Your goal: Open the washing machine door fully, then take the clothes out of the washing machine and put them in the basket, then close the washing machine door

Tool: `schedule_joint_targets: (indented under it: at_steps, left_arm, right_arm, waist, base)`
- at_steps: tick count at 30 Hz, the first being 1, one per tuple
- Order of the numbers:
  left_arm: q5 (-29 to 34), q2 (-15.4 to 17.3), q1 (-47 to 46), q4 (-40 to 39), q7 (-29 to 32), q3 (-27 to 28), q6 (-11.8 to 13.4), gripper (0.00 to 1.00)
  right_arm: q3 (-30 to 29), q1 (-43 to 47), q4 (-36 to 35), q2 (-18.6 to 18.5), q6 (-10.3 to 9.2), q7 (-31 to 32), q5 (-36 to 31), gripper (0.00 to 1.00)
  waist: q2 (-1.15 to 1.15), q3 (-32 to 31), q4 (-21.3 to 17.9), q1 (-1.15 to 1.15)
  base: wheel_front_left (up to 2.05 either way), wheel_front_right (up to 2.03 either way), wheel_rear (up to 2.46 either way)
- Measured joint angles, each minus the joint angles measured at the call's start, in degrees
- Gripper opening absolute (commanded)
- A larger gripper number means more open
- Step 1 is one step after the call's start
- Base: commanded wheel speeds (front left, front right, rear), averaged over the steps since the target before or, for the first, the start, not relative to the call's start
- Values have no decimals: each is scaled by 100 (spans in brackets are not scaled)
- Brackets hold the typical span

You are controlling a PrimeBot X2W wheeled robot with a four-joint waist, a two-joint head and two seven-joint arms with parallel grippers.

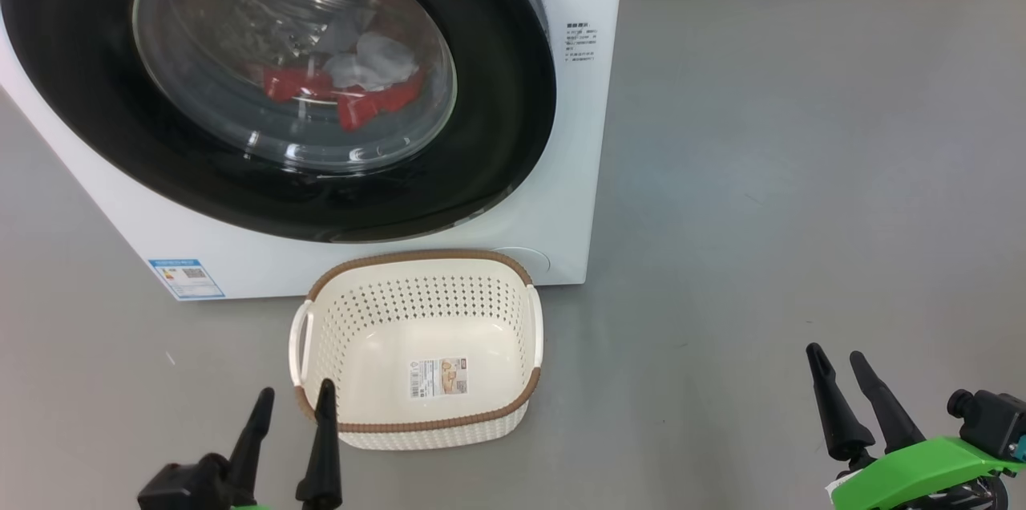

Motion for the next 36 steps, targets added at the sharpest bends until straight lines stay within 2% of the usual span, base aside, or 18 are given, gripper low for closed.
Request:
schedule_joint_targets:
  at_steps: [10, 31, 36]
  left_arm:
    - [647, 35, 90, -99, -164, -83, 136, 100]
    - [1816, -76, 202, -115, -515, 85, 77, 100]
    - [1873, -119, 214, -33, -525, 112, 26, 100]
  right_arm:
    - [66, 86, -32, -86, 0, -156, -447, 100]
    - [-105, 254, -141, -93, 0, -498, -1530, 100]
    - [-142, 375, -154, -68, 0, -510, -1589, 100]
  waist:
    - [0, 13, -6, 0]
    - [0, 23, -8, 0]
    - [0, 25, -13, 0]
  base:
    - [0, 0, 0]
    - [0, 0, 0]
    - [0, 0, 0]
